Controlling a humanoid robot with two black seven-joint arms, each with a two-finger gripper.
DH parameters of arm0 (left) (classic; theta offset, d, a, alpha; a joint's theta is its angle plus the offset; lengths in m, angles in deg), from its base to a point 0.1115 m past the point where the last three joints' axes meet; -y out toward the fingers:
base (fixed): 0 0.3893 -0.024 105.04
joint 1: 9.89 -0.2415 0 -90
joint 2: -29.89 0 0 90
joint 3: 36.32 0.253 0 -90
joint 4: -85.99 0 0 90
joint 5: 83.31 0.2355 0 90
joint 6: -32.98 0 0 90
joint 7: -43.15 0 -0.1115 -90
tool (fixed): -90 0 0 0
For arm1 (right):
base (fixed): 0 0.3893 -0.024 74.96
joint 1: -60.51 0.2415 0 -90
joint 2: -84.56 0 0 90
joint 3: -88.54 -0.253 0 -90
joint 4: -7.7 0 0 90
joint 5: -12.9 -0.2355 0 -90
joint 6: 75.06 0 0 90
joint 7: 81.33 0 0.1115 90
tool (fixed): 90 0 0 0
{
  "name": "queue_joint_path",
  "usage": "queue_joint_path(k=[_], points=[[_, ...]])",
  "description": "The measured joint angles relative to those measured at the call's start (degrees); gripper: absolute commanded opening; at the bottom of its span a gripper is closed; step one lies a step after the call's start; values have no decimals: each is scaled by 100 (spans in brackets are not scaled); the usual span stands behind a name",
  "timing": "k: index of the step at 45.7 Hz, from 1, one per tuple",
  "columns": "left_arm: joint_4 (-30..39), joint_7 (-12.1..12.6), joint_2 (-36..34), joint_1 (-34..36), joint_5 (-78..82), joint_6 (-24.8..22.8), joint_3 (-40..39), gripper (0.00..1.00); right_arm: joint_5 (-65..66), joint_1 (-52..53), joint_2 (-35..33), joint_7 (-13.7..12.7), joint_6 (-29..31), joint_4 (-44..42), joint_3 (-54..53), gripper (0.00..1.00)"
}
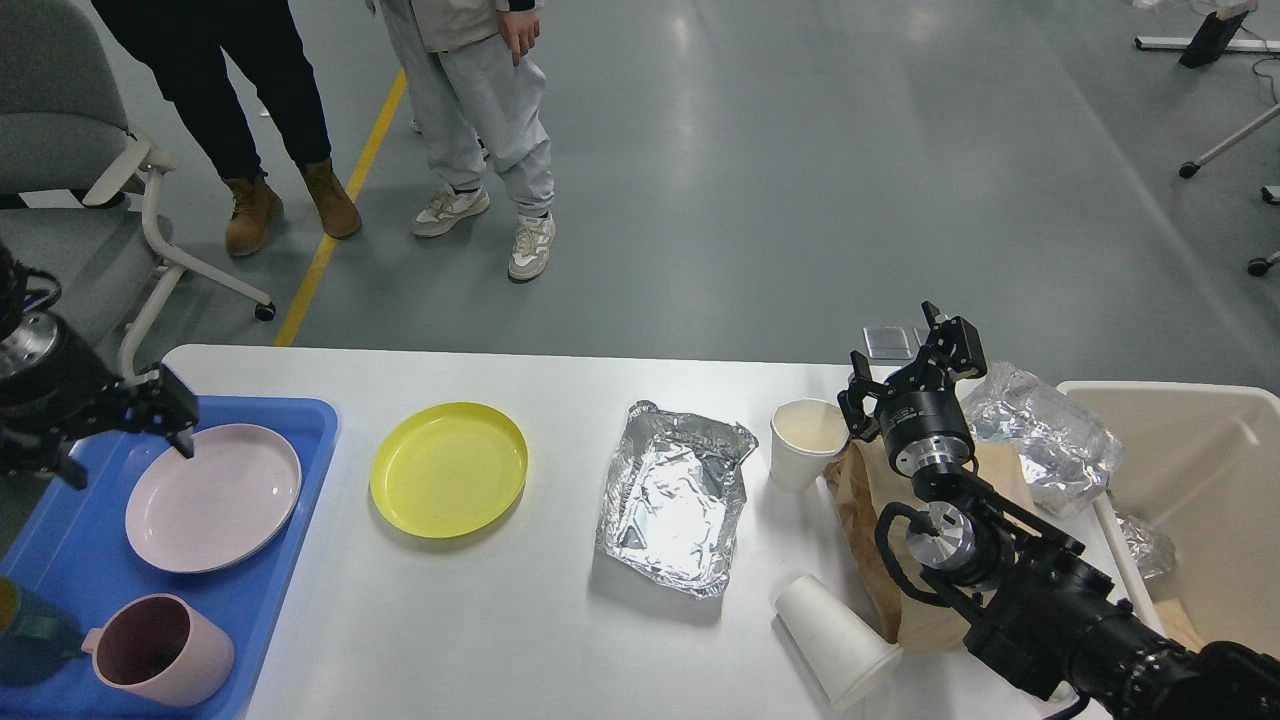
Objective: Tidy desktop
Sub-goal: 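Move the left gripper to the edge of the yellow plate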
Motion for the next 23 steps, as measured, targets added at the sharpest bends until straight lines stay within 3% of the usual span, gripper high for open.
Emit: queue_joint_path(k=[5, 10, 15, 23], points=[[1, 34, 242, 187, -4, 102, -64, 92, 0, 0, 0, 0, 0, 0, 0, 100], [-33, 54, 381, 108, -4, 637, -268, 92, 0, 0, 0, 0, 0, 0, 0, 100], [-146, 71, 543, -417, -3, 1275, -589, 92, -1, 0, 0, 0, 0, 1, 0, 100], [-868, 76, 791, -1361, -3, 1757, -889, 92, 0, 0, 0, 0, 0, 4, 0, 100]])
